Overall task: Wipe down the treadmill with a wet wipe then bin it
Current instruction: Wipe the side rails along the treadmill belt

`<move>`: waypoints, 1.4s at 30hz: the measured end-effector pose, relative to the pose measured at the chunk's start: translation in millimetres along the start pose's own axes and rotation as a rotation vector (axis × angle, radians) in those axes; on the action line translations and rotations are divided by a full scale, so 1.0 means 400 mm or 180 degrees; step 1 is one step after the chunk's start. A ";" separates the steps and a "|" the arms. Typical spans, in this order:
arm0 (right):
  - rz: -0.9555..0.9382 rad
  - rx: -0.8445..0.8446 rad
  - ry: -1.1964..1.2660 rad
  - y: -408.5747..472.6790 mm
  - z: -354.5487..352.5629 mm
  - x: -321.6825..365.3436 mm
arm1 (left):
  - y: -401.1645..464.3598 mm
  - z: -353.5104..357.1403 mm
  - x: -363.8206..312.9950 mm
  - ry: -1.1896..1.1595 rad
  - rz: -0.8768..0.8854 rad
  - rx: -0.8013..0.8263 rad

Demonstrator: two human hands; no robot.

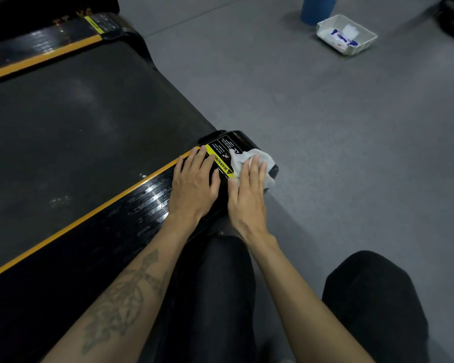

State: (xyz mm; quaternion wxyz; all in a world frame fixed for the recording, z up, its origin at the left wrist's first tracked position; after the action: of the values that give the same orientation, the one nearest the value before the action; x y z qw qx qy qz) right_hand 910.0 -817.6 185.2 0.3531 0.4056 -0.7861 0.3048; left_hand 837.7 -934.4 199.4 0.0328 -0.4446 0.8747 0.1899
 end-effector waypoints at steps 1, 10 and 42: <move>-0.0026 0.0008 0.0010 -0.021 0.003 0.003 | 0.000 -0.001 0.000 -0.0004 -0.0001 0.0002; 0.0010 -0.0103 -0.0078 0.021 -0.017 -0.014 | 0.001 -0.001 0.001 -0.0012 0.0087 -0.0039; 0.0766 -0.0137 0.0850 0.067 -0.075 -0.066 | 0.048 0.014 -0.025 -0.0027 0.0094 0.0075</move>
State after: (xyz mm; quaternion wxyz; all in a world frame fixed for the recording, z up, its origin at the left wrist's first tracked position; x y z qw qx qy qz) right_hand 907.5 -770.2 175.7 0.4239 0.2569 -0.7814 0.3791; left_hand 828.1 -914.5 202.3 0.0389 -0.4304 0.8833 0.1819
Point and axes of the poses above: each hand's wrist, its own y-axis towards the middle knuckle, its own z-axis out of the palm, x = y × z, the point moved 6 cm from there along y, towards the middle knuckle, and after that the axes turned 10 degrees about z, right-handed, at the moved point
